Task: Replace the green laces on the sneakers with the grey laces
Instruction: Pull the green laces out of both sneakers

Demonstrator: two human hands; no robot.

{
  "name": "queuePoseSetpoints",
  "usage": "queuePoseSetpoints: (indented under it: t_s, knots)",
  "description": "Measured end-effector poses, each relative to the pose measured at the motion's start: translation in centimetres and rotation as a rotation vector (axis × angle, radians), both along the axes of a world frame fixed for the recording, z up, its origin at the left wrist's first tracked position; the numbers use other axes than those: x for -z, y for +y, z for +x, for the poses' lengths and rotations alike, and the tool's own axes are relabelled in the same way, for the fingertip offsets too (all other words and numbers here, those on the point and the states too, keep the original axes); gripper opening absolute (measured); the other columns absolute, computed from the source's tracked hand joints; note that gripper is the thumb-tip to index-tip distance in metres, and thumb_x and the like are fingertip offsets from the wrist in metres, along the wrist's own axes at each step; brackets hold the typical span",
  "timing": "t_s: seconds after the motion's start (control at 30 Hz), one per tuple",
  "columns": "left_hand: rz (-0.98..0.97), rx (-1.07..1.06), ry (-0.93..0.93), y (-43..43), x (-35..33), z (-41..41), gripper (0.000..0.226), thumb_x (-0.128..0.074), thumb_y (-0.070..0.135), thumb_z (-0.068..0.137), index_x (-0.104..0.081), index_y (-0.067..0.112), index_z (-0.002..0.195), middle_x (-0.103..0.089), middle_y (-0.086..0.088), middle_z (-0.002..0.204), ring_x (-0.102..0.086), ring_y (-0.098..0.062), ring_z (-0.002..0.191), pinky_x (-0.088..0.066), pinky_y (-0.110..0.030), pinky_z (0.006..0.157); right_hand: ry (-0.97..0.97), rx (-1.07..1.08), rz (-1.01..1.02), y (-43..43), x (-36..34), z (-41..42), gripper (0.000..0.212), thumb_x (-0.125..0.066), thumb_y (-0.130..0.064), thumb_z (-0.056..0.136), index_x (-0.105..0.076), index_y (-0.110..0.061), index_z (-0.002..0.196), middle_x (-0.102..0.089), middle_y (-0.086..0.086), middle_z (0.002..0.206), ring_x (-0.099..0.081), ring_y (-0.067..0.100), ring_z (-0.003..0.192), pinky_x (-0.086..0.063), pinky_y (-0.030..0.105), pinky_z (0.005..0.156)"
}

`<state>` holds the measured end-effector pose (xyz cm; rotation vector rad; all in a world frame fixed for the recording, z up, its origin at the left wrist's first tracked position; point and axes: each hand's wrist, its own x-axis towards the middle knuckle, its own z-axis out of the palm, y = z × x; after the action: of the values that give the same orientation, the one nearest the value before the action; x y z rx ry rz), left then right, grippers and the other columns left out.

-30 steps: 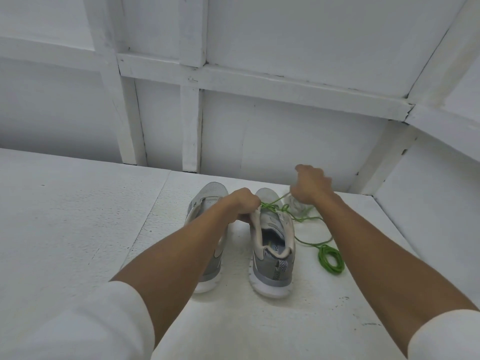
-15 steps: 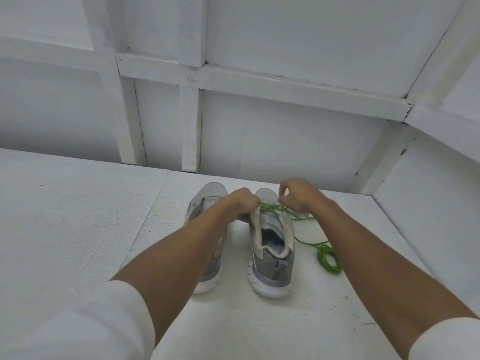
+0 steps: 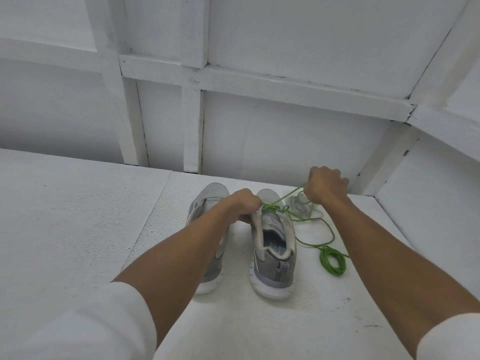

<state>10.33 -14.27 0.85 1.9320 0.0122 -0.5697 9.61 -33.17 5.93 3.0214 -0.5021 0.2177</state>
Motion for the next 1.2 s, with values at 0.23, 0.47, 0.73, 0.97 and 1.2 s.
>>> queuePoseSetpoints:
  t_s: [0.23,0.47,0.73,0.97,1.2]
  knots:
    - [0.024,-0.002,-0.01,0.0,-0.1,0.2,0.01,-0.047,0.006,0.091,-0.056,0.003,0.09,-0.063,-0.016,0.091,-0.07,-0.032,0.085,-0.06,-0.04,0.08,0.276,-0.365,0.121,5.1,2.7,-0.9,0.029,-0.06,-0.034,0.084,-0.064,-0.028,0.112,-0.06,0.0,0.122,-0.052,0.025,0.115,-0.042,0.04,0.096]
    - [0.014,-0.001,-0.007,-0.1,0.1,0.3,0.009,-0.047,0.006,0.091,-0.054,0.002,0.093,-0.063,-0.017,0.09,-0.07,-0.033,0.087,-0.059,-0.042,0.081,0.186,-0.297,0.165,4.7,2.2,-1.0,0.009,-0.065,-0.016,0.083,-0.069,-0.022,0.088,-0.066,0.005,0.103,-0.062,0.026,0.095,-0.044,0.027,0.071]
    - [0.023,0.011,-0.008,-0.2,0.2,0.4,0.01,-0.045,0.005,0.091,-0.054,0.001,0.092,-0.063,-0.016,0.086,-0.068,-0.03,0.072,-0.061,-0.038,0.073,-0.038,-0.194,0.304,-0.2,-1.3,-0.6,0.01,-0.063,-0.008,0.086,-0.066,-0.014,0.08,-0.064,0.012,0.098,-0.06,0.027,0.08,-0.048,0.029,0.07]
    - [0.068,0.055,-0.02,-0.2,-0.4,0.3,0.017,-0.045,0.008,0.088,-0.055,-0.001,0.097,-0.062,-0.018,0.092,-0.07,-0.033,0.081,-0.059,-0.043,0.081,-0.109,-0.095,0.342,-2.0,-1.0,-0.9,0.01,-0.06,-0.008,0.088,-0.069,-0.007,0.092,-0.064,0.018,0.103,-0.063,0.031,0.081,-0.054,0.033,0.075]
    - [0.445,0.183,-0.393,-1.8,-2.0,0.8,0.013,-0.051,0.014,0.086,-0.064,0.009,0.088,-0.061,-0.007,0.085,-0.059,-0.025,0.077,-0.053,-0.03,0.073,-0.062,-0.06,0.386,-2.0,1.2,-3.4,0.043,-0.065,-0.03,0.09,-0.055,-0.002,0.121,-0.056,0.017,0.123,-0.055,0.032,0.111,-0.045,0.035,0.086]
